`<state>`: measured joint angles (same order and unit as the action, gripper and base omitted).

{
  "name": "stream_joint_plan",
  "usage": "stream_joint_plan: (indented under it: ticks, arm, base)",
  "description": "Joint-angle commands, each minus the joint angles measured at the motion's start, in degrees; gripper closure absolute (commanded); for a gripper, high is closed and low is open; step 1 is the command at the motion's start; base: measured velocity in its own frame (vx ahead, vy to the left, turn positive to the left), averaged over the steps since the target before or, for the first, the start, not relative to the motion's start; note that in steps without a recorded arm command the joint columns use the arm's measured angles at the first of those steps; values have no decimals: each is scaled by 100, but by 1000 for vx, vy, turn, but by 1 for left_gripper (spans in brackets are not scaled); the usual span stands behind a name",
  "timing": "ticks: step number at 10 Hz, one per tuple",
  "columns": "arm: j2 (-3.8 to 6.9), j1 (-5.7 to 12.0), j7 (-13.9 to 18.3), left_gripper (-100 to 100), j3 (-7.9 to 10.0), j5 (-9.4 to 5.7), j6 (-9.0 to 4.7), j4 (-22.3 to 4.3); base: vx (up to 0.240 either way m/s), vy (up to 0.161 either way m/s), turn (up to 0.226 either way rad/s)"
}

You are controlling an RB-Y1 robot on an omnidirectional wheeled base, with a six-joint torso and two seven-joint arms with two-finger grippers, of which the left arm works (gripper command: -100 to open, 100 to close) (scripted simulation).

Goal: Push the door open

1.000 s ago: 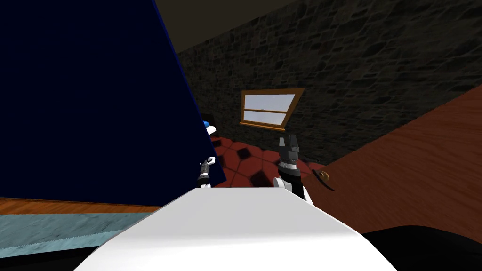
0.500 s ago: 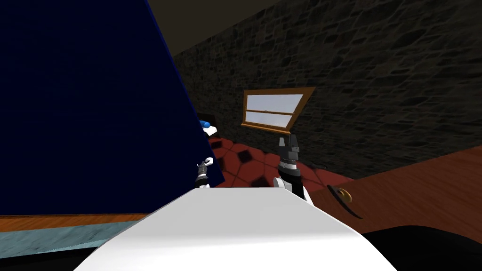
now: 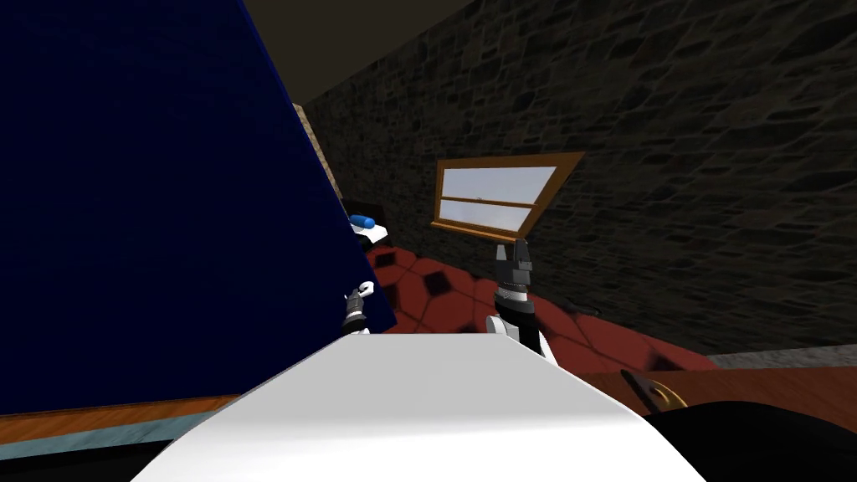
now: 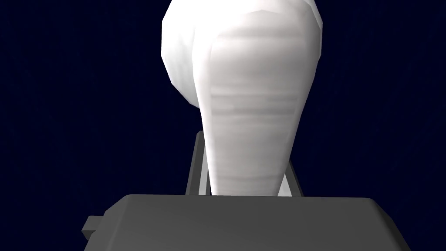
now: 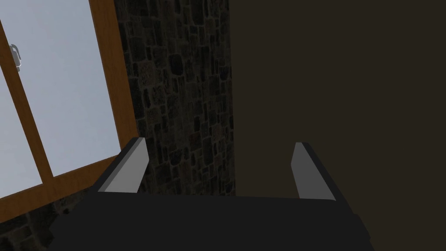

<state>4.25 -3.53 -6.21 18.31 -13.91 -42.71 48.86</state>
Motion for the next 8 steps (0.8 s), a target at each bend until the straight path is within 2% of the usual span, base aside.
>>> stream_joint_plan:
  ticks: [1,4,5,6,8]
  arm:
    - [-31,8,-41,100,110,-52,4,66]
    - [-104,12,-78,100,232,-114,-1,53]
    - [-68,-32,-74,100,238,-110,7,37]
    - [-29,-43,-106,100,353,-176,-7,41]
    - [-18,-48,-134,100,434,-225,-12,45]
  base:
    - [190,-23,57]
    - [177,-31,60]
    - [75,-2,45]
    - [110,25,40]
    - [196,-6,45]
